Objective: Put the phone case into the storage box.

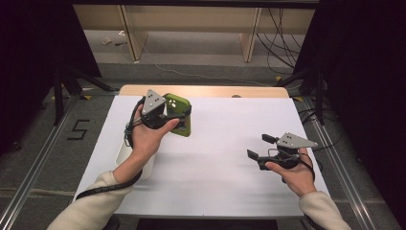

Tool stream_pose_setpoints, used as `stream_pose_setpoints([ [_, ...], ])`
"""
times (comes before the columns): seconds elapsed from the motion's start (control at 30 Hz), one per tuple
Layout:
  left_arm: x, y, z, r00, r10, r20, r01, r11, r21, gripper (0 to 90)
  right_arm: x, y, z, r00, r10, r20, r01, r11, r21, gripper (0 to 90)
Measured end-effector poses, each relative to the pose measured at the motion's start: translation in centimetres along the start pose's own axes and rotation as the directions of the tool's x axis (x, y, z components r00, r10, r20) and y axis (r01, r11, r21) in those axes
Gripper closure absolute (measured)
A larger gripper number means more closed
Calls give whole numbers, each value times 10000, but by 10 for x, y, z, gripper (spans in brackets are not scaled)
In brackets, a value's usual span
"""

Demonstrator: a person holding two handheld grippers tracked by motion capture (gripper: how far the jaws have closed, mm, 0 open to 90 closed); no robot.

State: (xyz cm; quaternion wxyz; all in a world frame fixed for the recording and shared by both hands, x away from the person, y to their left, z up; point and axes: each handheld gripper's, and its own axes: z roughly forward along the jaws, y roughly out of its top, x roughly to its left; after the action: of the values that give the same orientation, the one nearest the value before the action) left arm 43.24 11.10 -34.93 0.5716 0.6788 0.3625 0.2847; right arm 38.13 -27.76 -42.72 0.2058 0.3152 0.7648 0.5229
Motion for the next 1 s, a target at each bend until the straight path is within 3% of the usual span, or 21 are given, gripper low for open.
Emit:
stream_pose_setpoints([
  [1.0,19,6,-4,9986,-233,-477,226,9996,-150,166,0,-1,0,10000,10,-16,-10,10000,14,159],
])
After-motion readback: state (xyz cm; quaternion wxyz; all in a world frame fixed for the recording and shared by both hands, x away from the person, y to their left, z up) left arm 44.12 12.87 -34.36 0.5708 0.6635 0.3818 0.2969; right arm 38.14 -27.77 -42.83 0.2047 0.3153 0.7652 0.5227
